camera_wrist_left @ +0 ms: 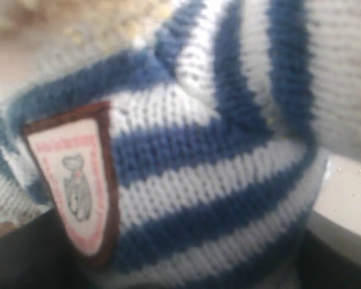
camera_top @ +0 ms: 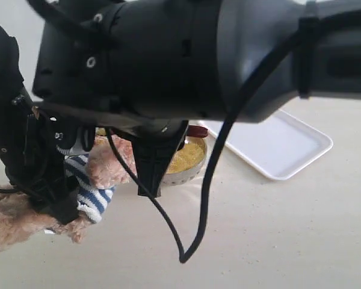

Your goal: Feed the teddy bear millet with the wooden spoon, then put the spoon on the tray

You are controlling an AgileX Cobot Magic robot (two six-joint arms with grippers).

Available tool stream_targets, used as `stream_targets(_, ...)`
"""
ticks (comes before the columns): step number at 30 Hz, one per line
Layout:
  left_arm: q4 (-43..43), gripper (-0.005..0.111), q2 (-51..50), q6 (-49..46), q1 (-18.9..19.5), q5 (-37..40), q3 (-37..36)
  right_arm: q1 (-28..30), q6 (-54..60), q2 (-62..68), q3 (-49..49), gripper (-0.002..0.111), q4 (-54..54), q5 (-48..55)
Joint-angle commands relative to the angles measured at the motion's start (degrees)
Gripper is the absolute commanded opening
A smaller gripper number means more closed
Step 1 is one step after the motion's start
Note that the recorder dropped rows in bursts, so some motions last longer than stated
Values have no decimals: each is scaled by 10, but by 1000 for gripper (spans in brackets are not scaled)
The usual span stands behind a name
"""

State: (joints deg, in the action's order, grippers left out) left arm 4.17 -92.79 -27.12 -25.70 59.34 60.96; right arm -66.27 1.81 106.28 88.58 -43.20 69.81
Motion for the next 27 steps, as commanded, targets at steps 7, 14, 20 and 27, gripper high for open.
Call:
stream_targets(7, 7, 5, 4, 0, -2, 0, 4, 16, -18, 2, -41, 0, -46, 1)
stream_targets(14, 7, 5, 4, 0, -2, 0, 4, 1, 3, 7, -41, 0, -115, 1)
stream_targets(20, 7, 5, 4, 0, -2, 0, 4, -10, 20, 20, -41, 0, -121, 1)
stream_targets(27, 7, 5, 4, 0, -2, 0, 4, -36, 18, 54, -41, 0, -186, 1)
